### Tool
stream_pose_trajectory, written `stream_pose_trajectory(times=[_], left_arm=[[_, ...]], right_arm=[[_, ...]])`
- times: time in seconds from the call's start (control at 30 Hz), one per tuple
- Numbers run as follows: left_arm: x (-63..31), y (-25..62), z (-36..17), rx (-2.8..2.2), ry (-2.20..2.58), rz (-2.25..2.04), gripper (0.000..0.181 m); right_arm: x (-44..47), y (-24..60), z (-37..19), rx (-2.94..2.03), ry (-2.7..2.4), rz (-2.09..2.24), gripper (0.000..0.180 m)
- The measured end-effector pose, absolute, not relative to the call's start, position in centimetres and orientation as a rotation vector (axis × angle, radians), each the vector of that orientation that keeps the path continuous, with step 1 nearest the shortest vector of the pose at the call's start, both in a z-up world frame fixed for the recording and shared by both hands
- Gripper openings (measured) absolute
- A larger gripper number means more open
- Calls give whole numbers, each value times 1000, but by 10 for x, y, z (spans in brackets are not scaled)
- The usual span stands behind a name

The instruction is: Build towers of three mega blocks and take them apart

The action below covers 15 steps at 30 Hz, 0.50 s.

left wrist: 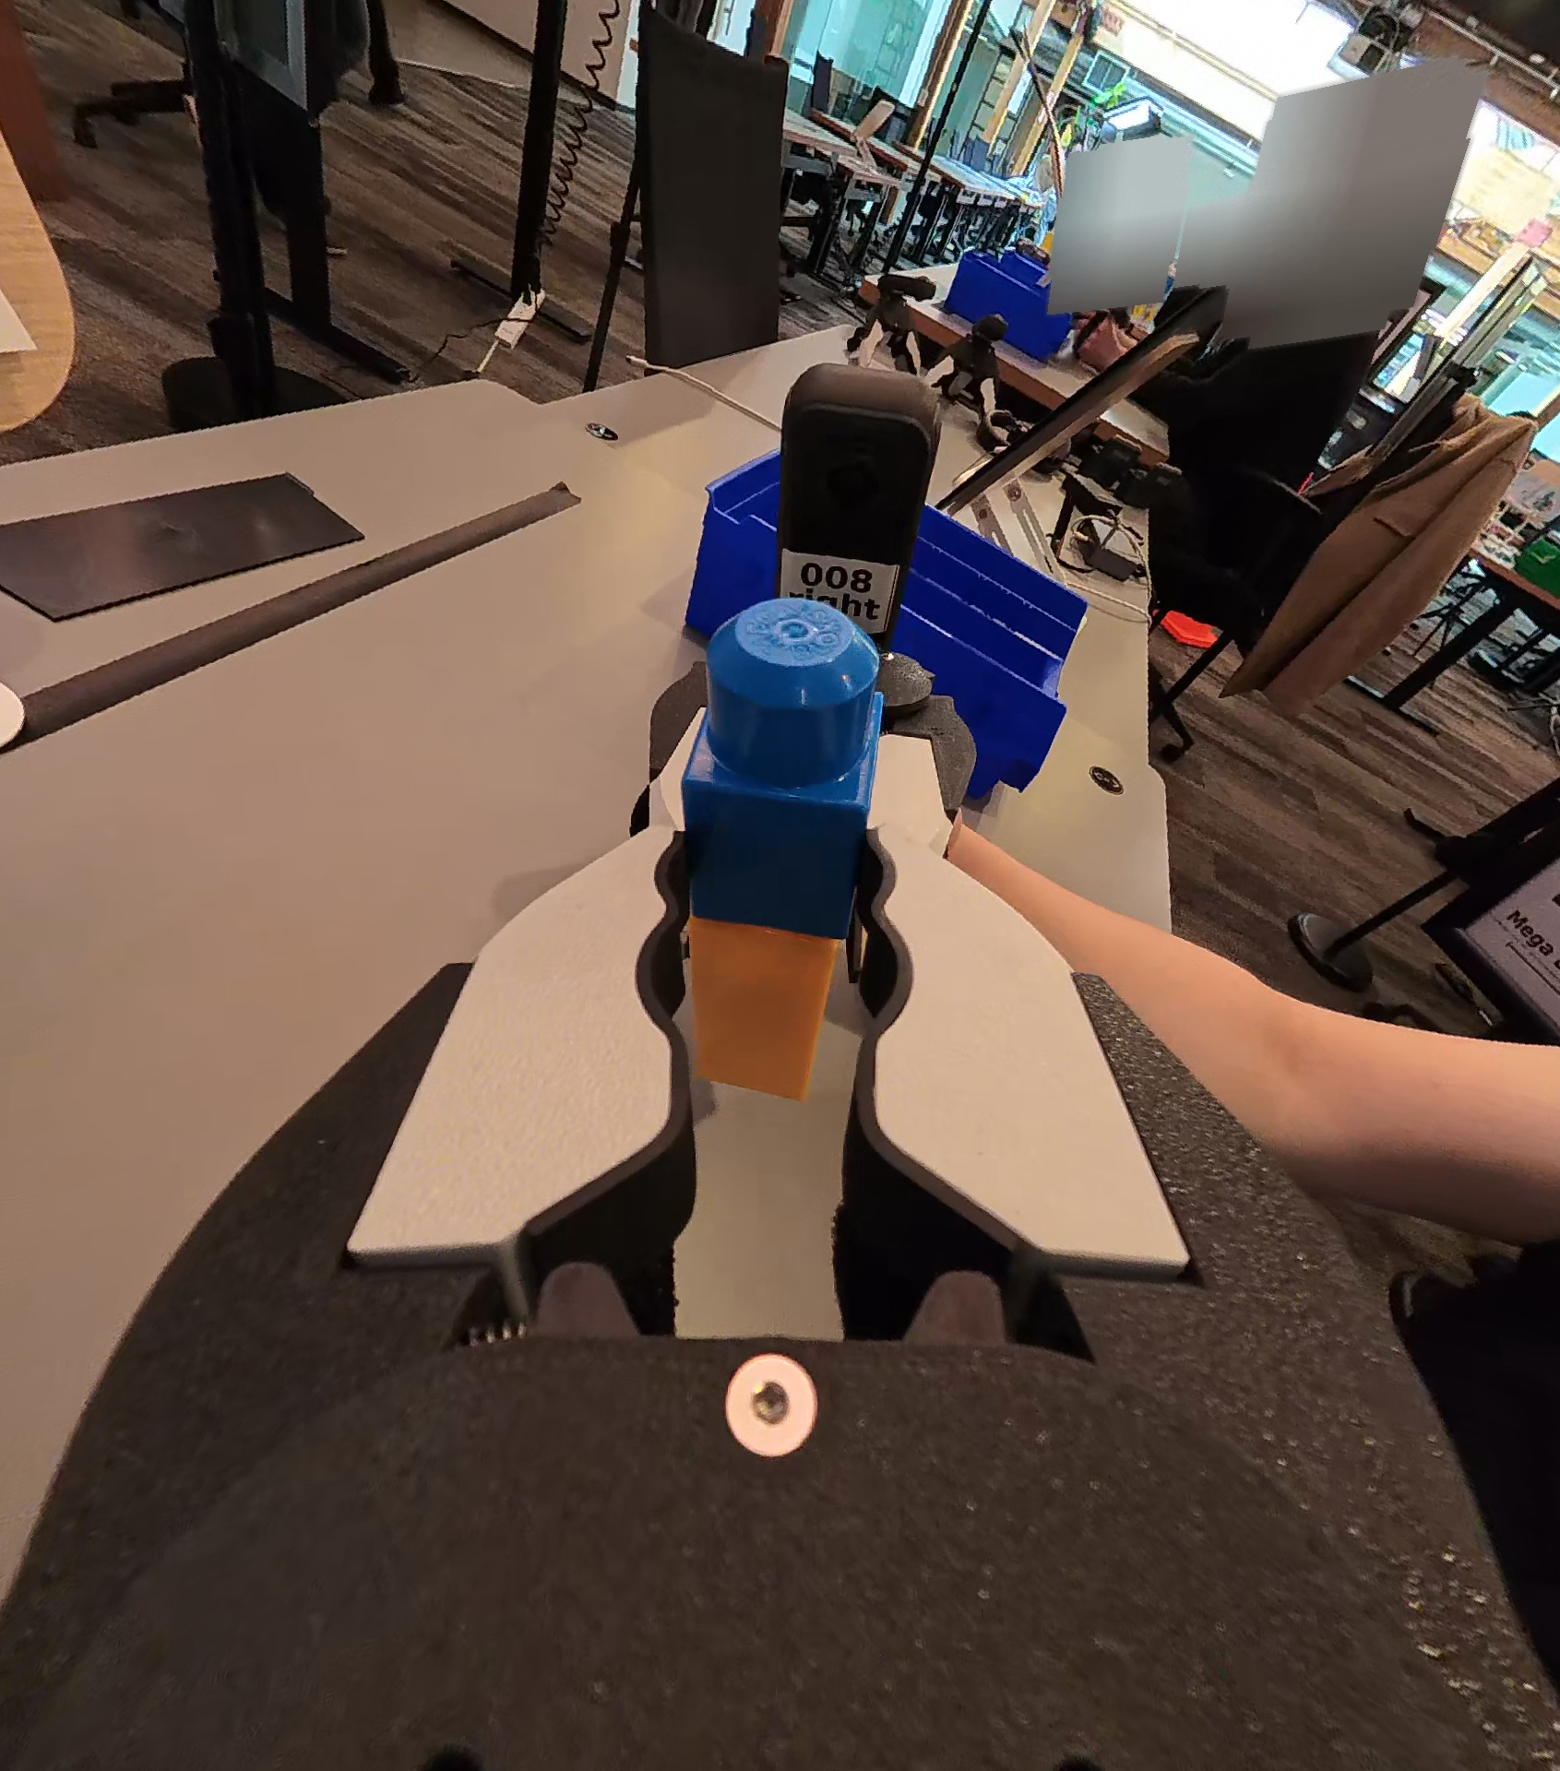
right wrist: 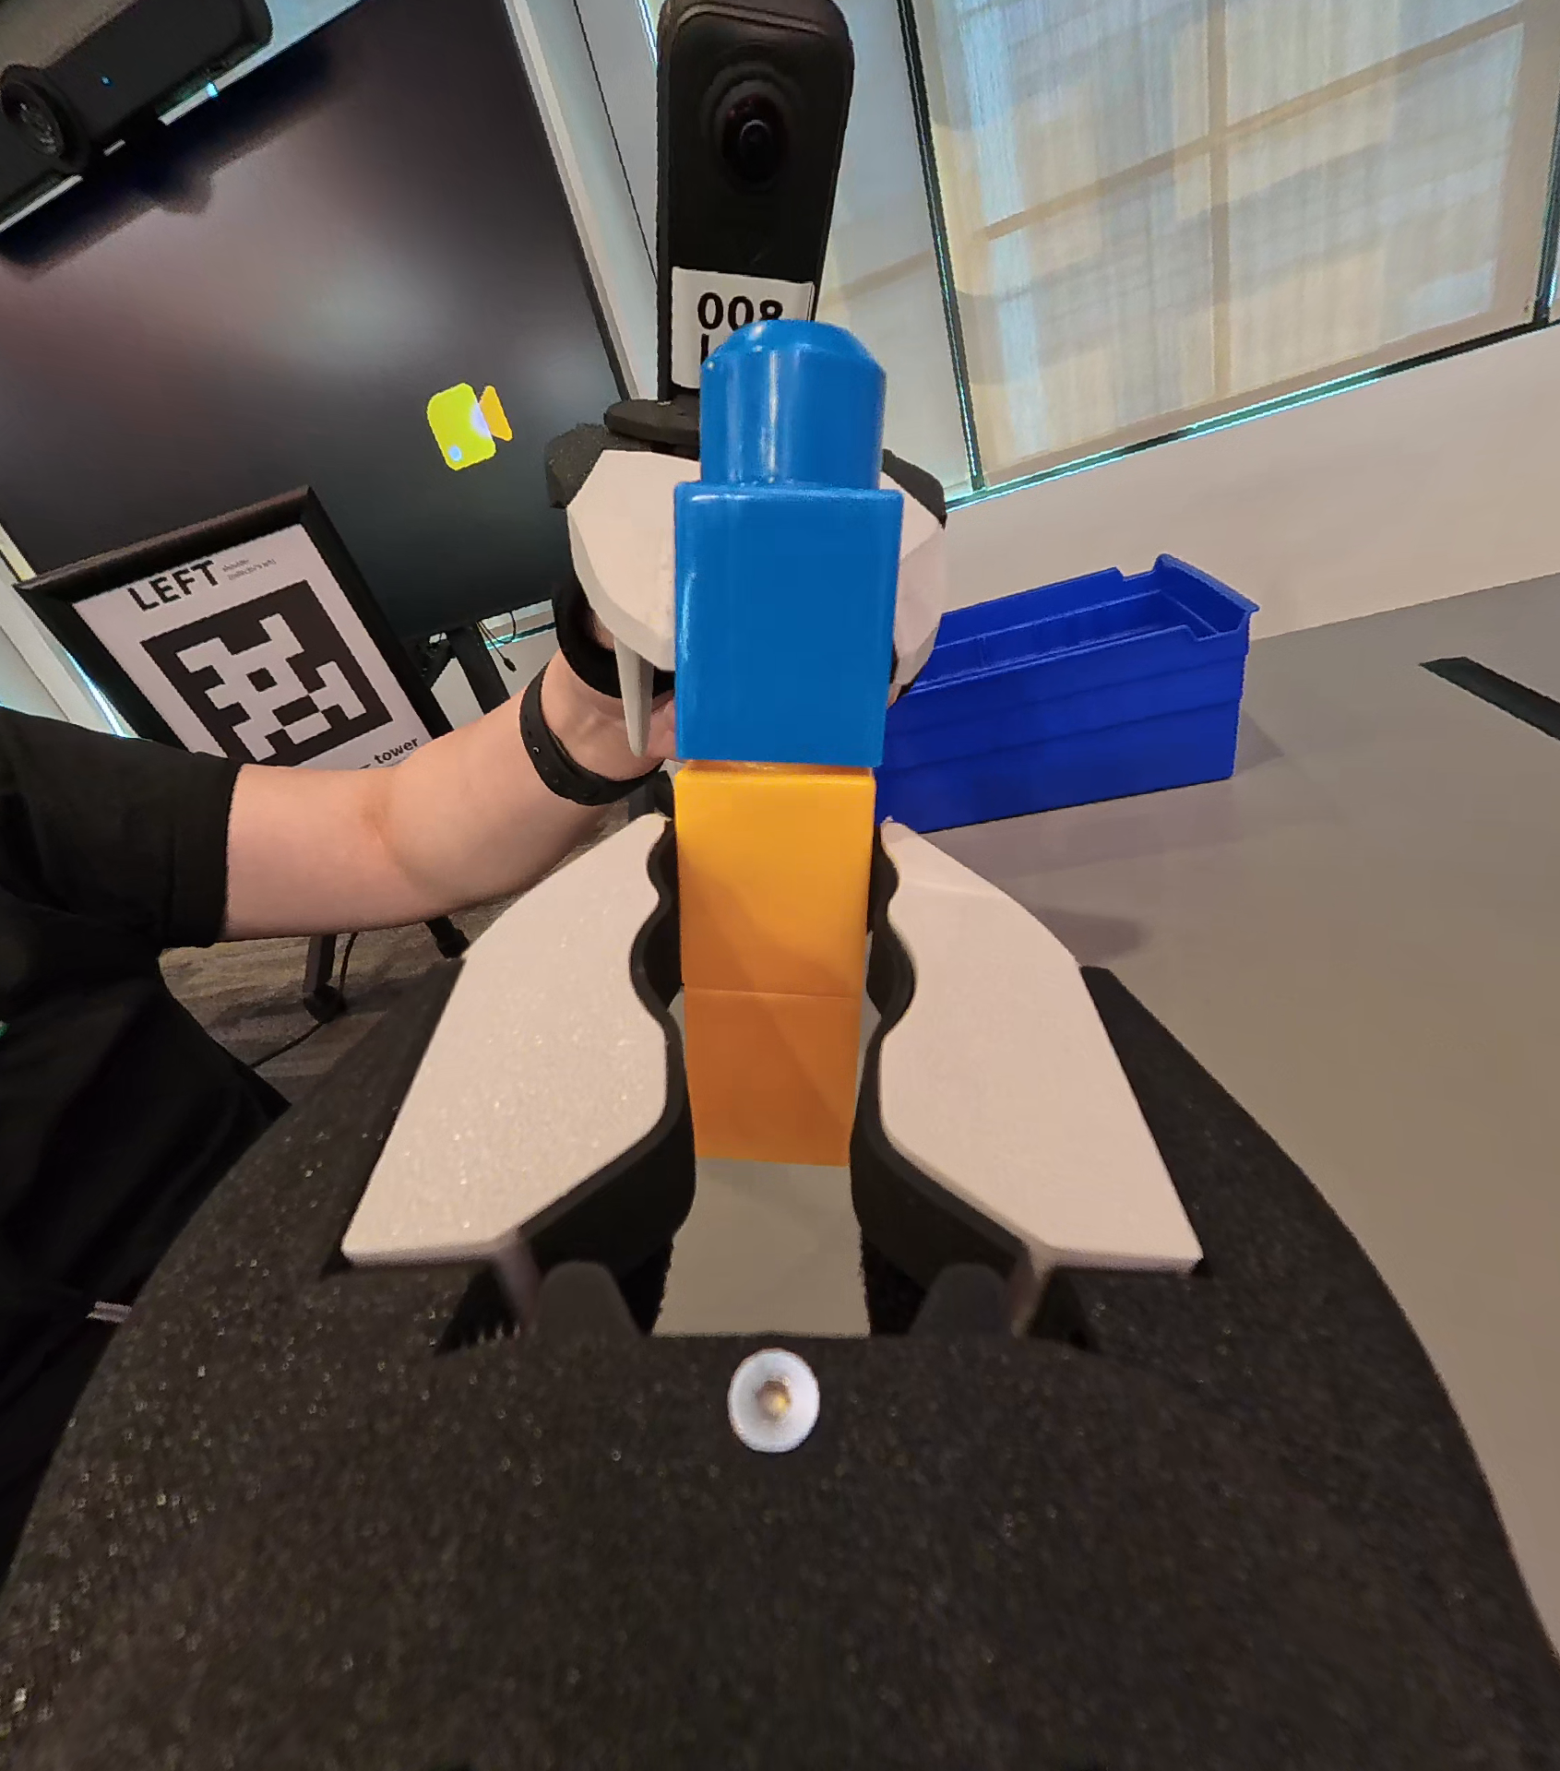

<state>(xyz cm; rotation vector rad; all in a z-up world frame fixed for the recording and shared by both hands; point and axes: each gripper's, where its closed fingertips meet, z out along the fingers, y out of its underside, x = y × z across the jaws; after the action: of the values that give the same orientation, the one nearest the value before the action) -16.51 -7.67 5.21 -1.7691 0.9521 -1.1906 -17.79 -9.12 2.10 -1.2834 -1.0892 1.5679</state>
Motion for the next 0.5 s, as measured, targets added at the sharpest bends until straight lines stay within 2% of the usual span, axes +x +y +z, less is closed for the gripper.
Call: stream_pose_trajectory(times=[0.5], left_arm=[[-166, -87, 50, -1779, 1055, -1171, 34]], right_arm=[[-176, -100, 22, -1254, -1139, 1583, 35]])
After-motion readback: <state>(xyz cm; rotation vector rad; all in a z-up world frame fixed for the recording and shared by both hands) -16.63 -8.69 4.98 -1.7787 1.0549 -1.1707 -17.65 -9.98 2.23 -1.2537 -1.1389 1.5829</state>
